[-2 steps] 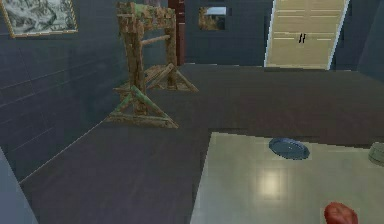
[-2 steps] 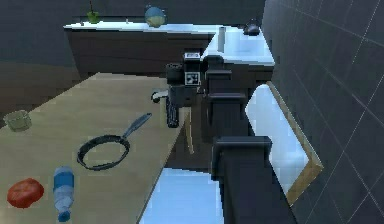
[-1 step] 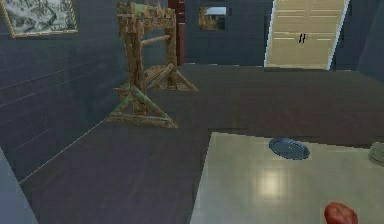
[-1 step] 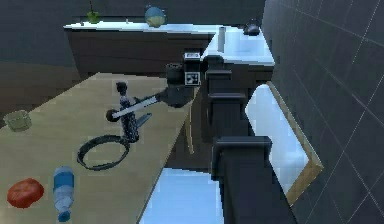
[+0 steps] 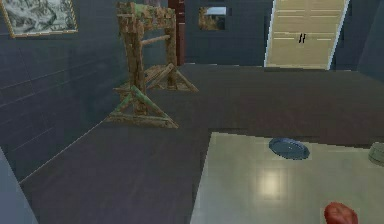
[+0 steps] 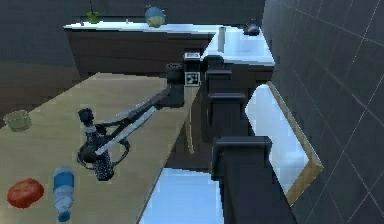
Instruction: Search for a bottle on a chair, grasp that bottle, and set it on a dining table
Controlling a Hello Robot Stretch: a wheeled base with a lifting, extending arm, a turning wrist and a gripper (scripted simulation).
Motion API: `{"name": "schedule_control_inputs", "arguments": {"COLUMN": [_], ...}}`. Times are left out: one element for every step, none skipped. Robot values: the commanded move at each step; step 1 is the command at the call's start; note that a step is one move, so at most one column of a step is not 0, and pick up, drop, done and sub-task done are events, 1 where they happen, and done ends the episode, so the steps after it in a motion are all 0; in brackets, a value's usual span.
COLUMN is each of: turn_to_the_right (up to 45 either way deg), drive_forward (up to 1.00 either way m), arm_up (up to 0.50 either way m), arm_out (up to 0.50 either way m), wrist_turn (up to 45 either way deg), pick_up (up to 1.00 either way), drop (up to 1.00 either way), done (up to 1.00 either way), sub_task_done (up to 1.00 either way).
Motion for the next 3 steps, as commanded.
{"name": "schedule_control_inputs", "arguments": {"turn_to_the_right": [0.0, 0.0, 45.0], "drive_forward": [0.0, 0.0, 0.0], "arm_up": [0.0, 0.0, 0.0], "arm_out": [0.0, -0.32, 0.0], "wrist_turn": [-27.0, 0.0, 0.0], "pick_up": [0.0, 0.0, 0.0], "drop": [0.0, 0.0, 0.0], "done": [0.0, 0.0, 0.0], "sub_task_done": [0.0, 0.0, 0.0]}}
